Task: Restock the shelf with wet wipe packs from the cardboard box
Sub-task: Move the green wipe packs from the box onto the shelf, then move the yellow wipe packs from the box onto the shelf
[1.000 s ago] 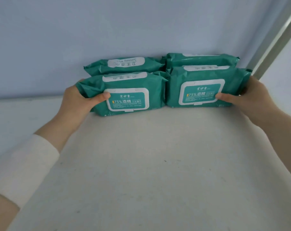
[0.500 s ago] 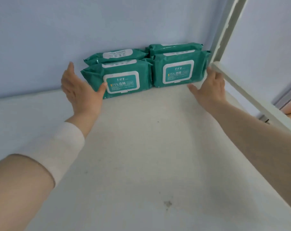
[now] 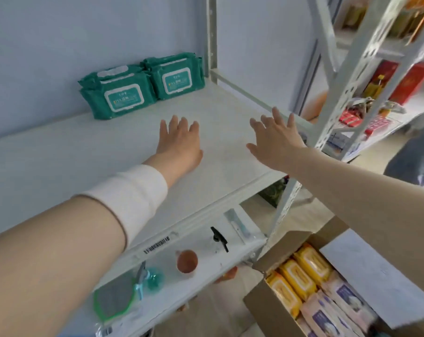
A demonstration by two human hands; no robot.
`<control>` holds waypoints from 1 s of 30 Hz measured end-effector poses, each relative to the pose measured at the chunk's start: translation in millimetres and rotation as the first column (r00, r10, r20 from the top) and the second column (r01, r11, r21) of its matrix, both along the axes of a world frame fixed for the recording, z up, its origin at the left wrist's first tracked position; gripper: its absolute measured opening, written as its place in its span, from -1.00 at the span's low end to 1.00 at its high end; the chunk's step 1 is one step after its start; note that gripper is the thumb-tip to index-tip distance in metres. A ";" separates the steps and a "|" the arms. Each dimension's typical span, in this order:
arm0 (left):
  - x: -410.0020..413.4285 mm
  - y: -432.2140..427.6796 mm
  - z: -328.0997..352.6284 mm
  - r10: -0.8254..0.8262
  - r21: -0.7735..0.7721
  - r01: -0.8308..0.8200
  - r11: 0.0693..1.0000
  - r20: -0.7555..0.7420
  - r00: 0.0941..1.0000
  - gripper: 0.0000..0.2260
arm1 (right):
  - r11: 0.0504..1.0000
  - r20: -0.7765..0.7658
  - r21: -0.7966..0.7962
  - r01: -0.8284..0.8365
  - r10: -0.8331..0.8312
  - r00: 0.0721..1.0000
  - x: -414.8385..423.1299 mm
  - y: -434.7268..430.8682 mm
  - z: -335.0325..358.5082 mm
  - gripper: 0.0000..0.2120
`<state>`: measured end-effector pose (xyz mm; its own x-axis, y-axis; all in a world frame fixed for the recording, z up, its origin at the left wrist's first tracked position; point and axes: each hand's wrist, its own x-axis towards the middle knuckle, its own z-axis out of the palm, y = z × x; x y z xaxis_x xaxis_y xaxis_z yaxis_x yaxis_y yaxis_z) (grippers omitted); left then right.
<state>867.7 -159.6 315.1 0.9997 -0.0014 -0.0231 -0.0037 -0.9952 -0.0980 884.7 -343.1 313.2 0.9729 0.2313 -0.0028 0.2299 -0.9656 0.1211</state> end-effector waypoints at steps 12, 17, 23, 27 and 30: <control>-87.3 -218.9 -66.9 -0.390 -0.081 0.384 0.920 -0.081 0.917 -0.51 | 0.978 -0.195 0.075 0.196 -0.179 0.964 -151.9 -219.4 -75.6 -0.41; -107.1 -294.4 -154.2 -0.491 -0.134 0.473 0.871 -0.296 0.819 -0.49 | 0.915 -0.408 -0.016 0.403 -0.374 0.833 -200.8 -288.7 -159.9 -0.40; -99.5 -320.9 -261.1 -0.492 -0.182 0.481 0.858 -0.562 0.665 -0.50 | 0.815 -0.631 -0.073 0.575 -0.484 0.606 -242.3 -309.3 -256.8 -0.41; -85.2 -317.6 -309.7 -0.401 -0.158 0.419 0.894 -0.698 0.593 -0.48 | 0.767 -0.727 -0.059 0.639 -0.472 0.499 -246.2 -303.6 -295.6 -0.39; -70.2 -317.4 -339.7 -0.346 -0.147 0.363 0.920 -0.738 0.580 -0.49 | 0.719 -0.751 -0.015 0.695 -0.467 0.467 -235.8 -299.2 -317.1 -0.38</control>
<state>797.5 -477.0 -24.6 0.5620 -0.3433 -0.7525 -0.4348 -0.8966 0.0844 648.9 -642.2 -3.8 0.6139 -0.2868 -0.7354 -0.4976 -0.8638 -0.0785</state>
